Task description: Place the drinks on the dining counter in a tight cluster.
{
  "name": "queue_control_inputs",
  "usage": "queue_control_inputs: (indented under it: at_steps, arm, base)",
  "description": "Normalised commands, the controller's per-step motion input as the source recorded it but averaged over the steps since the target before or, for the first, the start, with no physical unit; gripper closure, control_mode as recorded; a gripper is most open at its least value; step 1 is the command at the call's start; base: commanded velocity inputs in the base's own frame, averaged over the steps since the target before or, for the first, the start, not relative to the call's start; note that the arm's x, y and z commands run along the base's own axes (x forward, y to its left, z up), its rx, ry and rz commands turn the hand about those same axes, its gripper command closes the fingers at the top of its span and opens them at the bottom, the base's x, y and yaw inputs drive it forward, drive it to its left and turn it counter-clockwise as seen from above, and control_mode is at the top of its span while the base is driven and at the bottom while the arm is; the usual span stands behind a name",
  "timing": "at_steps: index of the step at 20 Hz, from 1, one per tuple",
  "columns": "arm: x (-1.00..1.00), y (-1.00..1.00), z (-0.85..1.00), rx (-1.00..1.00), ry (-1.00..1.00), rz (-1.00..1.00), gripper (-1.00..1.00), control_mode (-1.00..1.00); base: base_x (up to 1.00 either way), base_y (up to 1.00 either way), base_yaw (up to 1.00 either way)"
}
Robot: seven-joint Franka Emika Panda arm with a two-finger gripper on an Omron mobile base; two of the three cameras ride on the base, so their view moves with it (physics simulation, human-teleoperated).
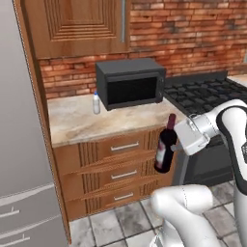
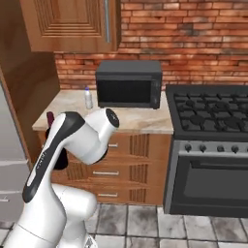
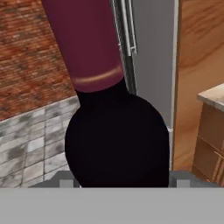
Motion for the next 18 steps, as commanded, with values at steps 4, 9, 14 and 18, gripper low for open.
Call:
queue_control_inputs:
  at_steps: [4,9,14,18]
  arm:
    - [0.00,0.00,0.00,0.00,0.00,0.00,1.00,1.00]
    - [0.00,0.00,0.00,0.00,0.00,0.00,1.00,1.00]
    - [0.00,0.00,0.00,0.00,0.00,0.00,1.00,1.00]
    - [0.00,0.00,0.00,0.00,0.00,0.00,1.00,1.00]
  base:
    - [-0.96,0.03,0.31]
    - [-0.49,0.42,0.70]
    - [-0.05,0.42,0.92]
    - [0.14,0.23,0.97]
